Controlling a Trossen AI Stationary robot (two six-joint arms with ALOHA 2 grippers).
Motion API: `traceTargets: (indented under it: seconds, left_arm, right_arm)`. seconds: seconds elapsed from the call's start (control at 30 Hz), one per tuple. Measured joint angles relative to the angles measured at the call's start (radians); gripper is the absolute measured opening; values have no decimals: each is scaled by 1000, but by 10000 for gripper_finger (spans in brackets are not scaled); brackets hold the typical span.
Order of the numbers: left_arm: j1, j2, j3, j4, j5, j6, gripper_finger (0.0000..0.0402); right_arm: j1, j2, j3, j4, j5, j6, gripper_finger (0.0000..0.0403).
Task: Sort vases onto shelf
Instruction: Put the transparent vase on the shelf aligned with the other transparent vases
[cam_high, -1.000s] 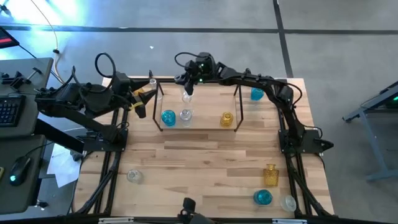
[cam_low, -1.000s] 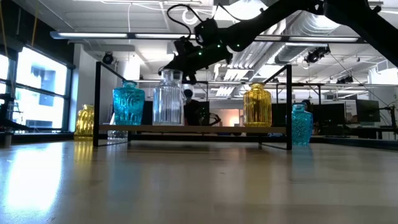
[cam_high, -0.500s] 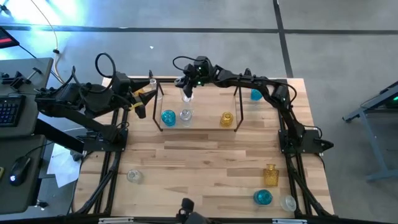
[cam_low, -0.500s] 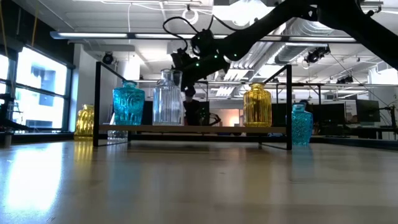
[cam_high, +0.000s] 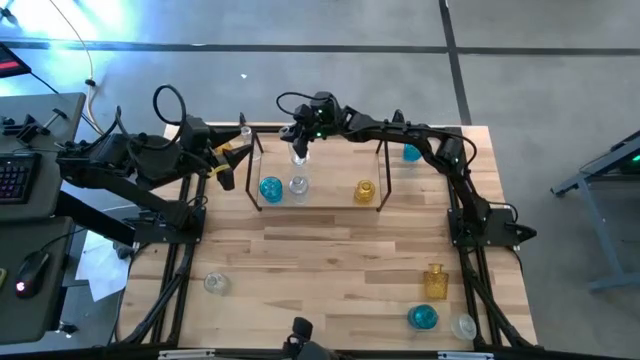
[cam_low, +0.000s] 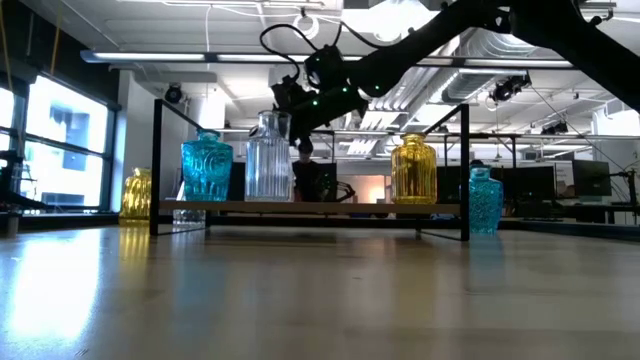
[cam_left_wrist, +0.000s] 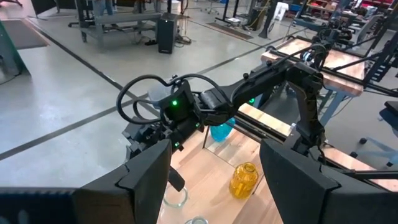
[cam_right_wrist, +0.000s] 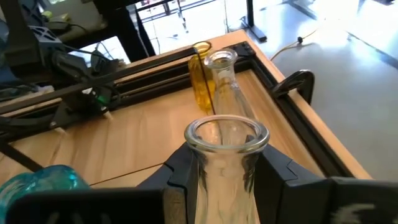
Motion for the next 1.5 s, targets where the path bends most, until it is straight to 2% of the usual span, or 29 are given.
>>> traceTargets:
  seconds: [0.13, 0.37, 0.83, 1.5]
  left_arm:
    - [0, 0, 0, 0, 0, 0, 236]
    - [0, 0, 0, 0, 0, -2, 236]
    - [0, 0, 0, 0, 0, -9, 236]
    - [0, 0, 0, 0, 0, 0, 236]
  right_arm:
    - [-7, 0, 0, -2, 29, -8, 81]
    - [-9, 3, 0, 33, 149, -11, 81]
    - [32, 2, 0, 33, 120, 7, 81]
    - [20, -27, -1, 51, 124, 18, 81]
